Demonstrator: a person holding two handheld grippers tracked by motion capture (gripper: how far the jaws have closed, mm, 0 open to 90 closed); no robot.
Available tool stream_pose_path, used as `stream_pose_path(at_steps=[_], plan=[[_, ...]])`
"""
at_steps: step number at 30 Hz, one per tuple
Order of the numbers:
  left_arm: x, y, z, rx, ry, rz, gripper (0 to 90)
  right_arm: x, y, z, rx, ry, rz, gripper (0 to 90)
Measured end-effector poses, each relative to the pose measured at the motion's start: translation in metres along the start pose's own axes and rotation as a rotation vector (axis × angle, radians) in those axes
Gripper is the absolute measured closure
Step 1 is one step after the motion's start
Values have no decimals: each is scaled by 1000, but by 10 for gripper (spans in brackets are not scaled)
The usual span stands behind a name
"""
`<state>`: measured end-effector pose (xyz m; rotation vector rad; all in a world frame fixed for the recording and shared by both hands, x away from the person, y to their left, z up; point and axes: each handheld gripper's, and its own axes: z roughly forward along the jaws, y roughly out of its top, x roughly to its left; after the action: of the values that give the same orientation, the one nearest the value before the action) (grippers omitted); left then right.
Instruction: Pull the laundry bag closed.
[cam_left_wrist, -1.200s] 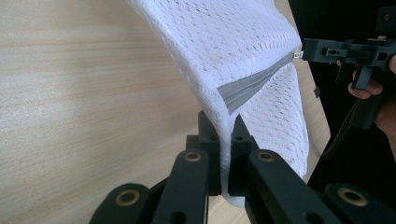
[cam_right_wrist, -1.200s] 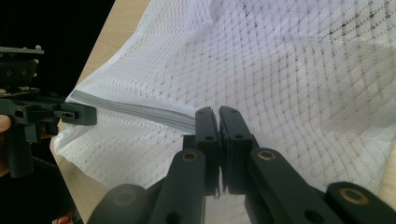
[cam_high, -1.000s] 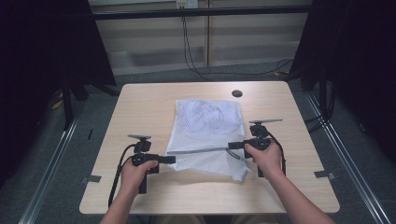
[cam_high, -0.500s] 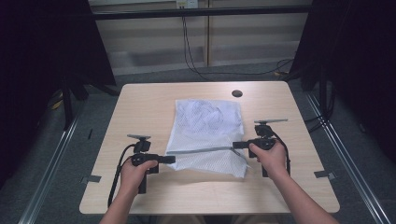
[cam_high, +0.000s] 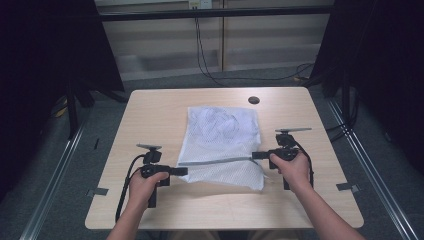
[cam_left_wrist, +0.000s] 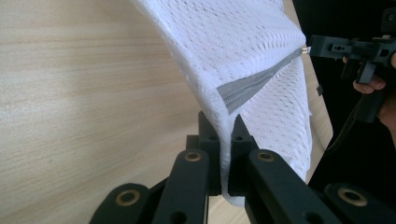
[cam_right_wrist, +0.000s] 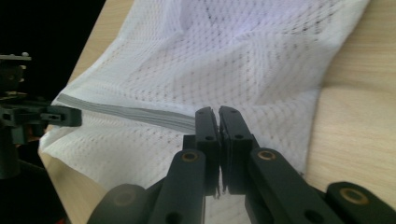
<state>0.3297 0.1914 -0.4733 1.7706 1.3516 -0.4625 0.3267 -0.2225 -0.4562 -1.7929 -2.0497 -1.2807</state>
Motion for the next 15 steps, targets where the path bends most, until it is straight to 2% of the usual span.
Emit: stream_pose_path(at_steps=[9,13,14,15], plan=[[-1,0,0,4,-1,-12,887,-2,-1,-2,-1,-2,-1,870],[-1,-1,0,2,0,-6,887,-4,0,-3,-1,-5,4,869],[0,-1,0,7,2,9,887,-4,-1,-2,-2,-6,3,870],[-1,-1,0,3,4,1,887,-4,-1,-2,0,-11,-1,870]])
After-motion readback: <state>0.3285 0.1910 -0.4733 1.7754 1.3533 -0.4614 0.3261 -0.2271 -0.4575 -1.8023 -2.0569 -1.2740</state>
